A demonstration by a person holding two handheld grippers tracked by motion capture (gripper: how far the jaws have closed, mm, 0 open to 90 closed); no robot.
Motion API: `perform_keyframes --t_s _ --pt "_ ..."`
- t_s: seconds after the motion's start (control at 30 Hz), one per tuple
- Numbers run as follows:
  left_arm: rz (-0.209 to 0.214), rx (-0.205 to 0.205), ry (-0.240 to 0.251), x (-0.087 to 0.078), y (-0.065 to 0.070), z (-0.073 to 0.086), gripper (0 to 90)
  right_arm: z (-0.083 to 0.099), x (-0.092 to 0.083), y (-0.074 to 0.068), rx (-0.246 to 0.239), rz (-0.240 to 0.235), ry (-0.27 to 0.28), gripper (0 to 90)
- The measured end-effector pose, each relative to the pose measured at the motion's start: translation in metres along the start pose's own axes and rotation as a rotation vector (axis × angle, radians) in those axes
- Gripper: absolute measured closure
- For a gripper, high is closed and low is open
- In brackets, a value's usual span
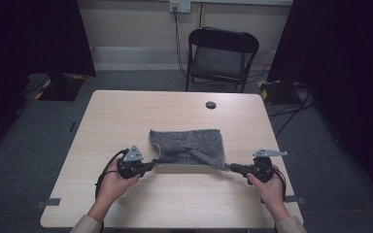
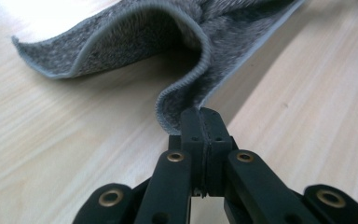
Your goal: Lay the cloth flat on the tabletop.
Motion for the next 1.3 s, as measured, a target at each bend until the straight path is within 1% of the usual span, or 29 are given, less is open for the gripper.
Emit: perform_keyframes --t_s 0.1,0.17,0.23,0.3,0.37,0.43,0.47,0.53,0.6,0.63,0.67,0.7,0.73,0.77,0.83,0.87,0.9,0.93,1.0,1.07,1.1,1.17,1.2,1.23,1.3 --pt "0.020 0.015 -0.002 -0.007 0.007 0.002 89.7 0.006 -0.003 0.002 0.032 -0.003 -0.005 88.9" --pt "0.034 0.028 -0.012 -0.010 0.012 0.002 89.7 0.008 -0.004 0.001 0.035 0.002 -0.019 87.9" --pt "0.042 0.034 -0.021 -0.013 0.016 0.005 89.7 0.009 -0.007 0.000 0.038 0.021 -0.016 85.5" --pt "0.049 0.041 -0.036 -0.013 0.020 0.008 89.7 0.008 -0.010 0.000 0.028 0.031 -0.012 86.5" --pt "0.063 0.047 -0.056 -0.013 0.023 0.014 89.7 0.009 -0.012 0.001 0.030 0.038 -0.009 84.3" --pt "0.073 0.040 -0.065 -0.013 0.025 0.018 89.6 0.010 -0.014 0.001 0.027 0.038 -0.010 83.4" --pt "0.080 0.033 -0.064 -0.013 0.026 0.019 89.6 0.010 -0.015 0.001 0.023 0.039 -0.004 81.1" --pt "0.083 0.038 -0.072 -0.013 0.027 0.021 89.5 0.010 -0.015 -0.001 0.009 0.027 0.001 78.9" --pt "0.081 0.037 -0.070 -0.013 0.027 0.023 88.8 0.008 -0.014 -0.006 -0.012 0.012 -0.001 74.0" --pt "0.077 0.024 -0.064 -0.012 0.027 0.023 86.3 0.007 -0.012 -0.009 -0.032 0.007 -0.002 71.2" --pt "0.070 0.022 -0.045 -0.012 0.025 0.023 82.5 0.006 -0.011 -0.012 -0.041 0.007 -0.002 69.4" --pt "0.050 0.033 -0.027 -0.011 0.024 0.022 73.6 0.005 -0.009 -0.016 -0.057 -0.001 0.001 67.6" --pt "0.035 0.035 -0.010 -0.010 0.024 0.021 64.4 0.005 -0.007 -0.019 -0.071 -0.010 0.001 65.9" --pt "0.035 0.025 0.020 -0.009 0.024 0.019 59.2 0.004 -0.005 -0.021 -0.080 -0.008 0.001 64.4" --pt "0.033 0.055 0.038 -0.006 0.026 0.014 53.8 0.003 0.000 -0.025 -0.090 -0.017 0.004 61.2" --pt "0.044 0.064 0.049 -0.002 0.029 0.011 50.5 0.002 0.001 -0.026 -0.092 -0.019 0.003 60.9" --pt "0.059 0.061 0.054 0.002 0.031 0.010 49.5 0.002 0.005 -0.027 -0.106 -0.020 -0.001 60.9" --pt "0.064 0.067 0.051 0.005 0.032 0.009 49.3 0.001 0.007 -0.028 -0.119 -0.027 -0.007 60.8" --pt "0.078 0.094 0.026 0.014 0.036 0.009 49.3 0.000 0.013 -0.030 -0.129 -0.027 -0.016 59.9" --pt "0.091 0.097 0.012 0.023 0.038 0.010 49.7 0.000 0.020 -0.031 -0.139 -0.023 -0.029 59.8" --pt "0.096 0.103 0.006 0.026 0.038 0.010 50.5 0.000 0.023 -0.032 -0.142 -0.020 -0.034 59.9" --pt "0.108 0.102 -0.006 0.031 0.039 0.011 52.7 0.001 0.029 -0.031 -0.146 -0.013 -0.045 60.3" --pt "0.105 0.108 -0.005 0.033 0.039 0.012 55.0 0.001 0.032 -0.031 -0.147 -0.013 -0.050 61.1" --pt "0.101 0.101 -0.002 0.033 0.039 0.012 56.8 0.002 0.034 -0.030 -0.143 -0.015 -0.053 61.9" --pt "0.094 0.111 -0.006 0.033 0.037 0.012 60.9 0.004 0.038 -0.030 -0.151 -0.008 -0.067 64.3"
Point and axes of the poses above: each handheld gripper's, and its own axes: x roughly forward along the jaws, z roughly out of its underside, y roughly to its right, the point moved 1 cm from there along x, roughly forward along the jaws, and after that the axes turned 4 degrees about x, right-handed, at the moved point
